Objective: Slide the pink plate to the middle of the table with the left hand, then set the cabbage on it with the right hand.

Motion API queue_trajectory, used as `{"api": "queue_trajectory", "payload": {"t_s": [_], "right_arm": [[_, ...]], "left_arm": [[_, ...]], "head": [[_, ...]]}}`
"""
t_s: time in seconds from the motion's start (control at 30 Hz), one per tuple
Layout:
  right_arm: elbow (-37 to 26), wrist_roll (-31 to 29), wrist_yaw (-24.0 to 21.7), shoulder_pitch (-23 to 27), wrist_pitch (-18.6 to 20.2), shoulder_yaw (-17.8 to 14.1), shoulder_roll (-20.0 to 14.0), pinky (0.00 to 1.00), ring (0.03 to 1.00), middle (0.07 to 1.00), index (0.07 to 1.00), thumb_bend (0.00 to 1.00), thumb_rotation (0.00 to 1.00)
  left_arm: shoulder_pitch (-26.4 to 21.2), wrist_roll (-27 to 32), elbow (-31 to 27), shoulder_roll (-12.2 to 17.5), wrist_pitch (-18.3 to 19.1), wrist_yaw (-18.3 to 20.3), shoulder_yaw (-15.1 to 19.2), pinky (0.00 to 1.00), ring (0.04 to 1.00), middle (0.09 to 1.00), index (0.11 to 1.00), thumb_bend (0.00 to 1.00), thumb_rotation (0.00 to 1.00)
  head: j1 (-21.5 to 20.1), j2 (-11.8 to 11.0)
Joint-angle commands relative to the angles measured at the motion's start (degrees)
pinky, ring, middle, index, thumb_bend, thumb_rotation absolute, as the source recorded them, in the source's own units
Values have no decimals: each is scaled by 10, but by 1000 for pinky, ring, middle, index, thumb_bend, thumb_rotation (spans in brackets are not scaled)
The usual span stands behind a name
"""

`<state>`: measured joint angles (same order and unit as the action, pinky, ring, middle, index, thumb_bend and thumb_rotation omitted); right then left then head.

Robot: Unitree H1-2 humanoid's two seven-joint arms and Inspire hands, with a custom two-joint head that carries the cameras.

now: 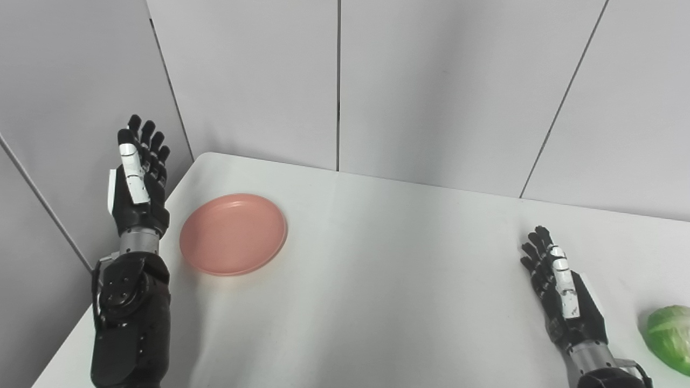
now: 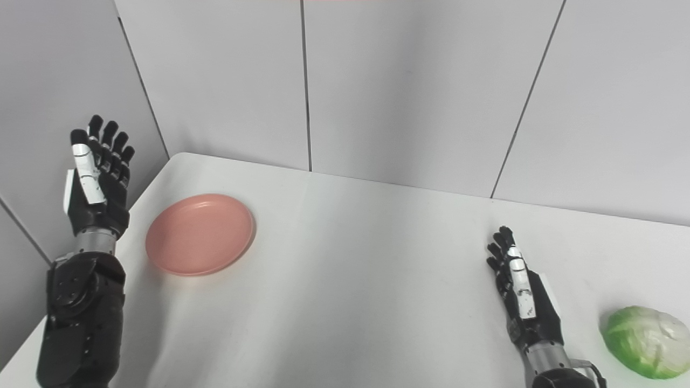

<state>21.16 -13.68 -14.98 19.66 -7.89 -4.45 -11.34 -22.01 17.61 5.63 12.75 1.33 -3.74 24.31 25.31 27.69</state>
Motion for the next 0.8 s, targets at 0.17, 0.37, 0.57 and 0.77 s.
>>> {"api": "queue_trajectory", "payload": {"t_s": [0.17,0.37,0.57,0.77], "right_arm": [[-14,3,4,-1,14,-2,-4,1000,1000,1000,1000,304,997],[-9,-16,-5,1,21,-7,-2,1000,1000,1000,1000,334,968],[-17,-5,4,-2,15,-5,-3,1000,1000,1000,1000,320,985],[-17,-4,2,-1,26,-6,-5,1000,1000,1000,1000,362,977]], "left_arm": [[-26,21,31,26,-25,3,14,1000,991,992,992,767,1000],[-28,26,62,33,-23,4,16,1000,997,998,993,771,1000],[-29,28,82,35,-19,-1,17,1000,1000,997,986,766,1000],[-33,34,109,39,-24,3,21,999,990,990,974,771,1000]], "head": [[0,2],[1,2],[3,4],[2,5]]}}
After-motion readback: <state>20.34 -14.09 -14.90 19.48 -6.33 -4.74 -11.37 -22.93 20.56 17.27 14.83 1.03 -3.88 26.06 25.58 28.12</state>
